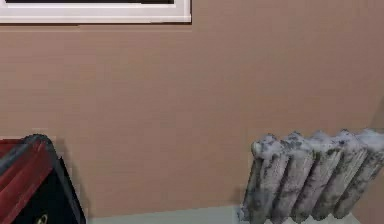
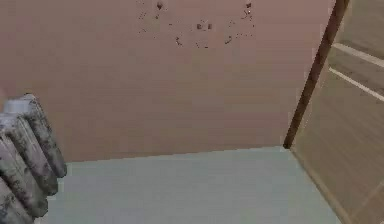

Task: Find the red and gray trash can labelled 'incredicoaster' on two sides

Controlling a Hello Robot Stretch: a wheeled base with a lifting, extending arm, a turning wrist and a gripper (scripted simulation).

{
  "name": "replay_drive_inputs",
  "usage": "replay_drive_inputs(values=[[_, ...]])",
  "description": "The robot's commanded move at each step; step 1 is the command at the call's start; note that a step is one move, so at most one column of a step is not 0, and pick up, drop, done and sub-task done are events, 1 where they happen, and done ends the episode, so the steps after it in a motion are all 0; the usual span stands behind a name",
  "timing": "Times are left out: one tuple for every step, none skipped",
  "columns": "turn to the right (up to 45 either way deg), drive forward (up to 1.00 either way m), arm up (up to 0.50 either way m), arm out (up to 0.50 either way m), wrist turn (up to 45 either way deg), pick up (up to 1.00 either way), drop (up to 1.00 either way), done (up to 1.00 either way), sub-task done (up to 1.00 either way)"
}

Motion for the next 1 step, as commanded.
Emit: replay_drive_inputs(values=[[-45.0, 0.00, 0.00, 0.00, 0.0, 0.00, 0.00, 0.00, 0.00]])
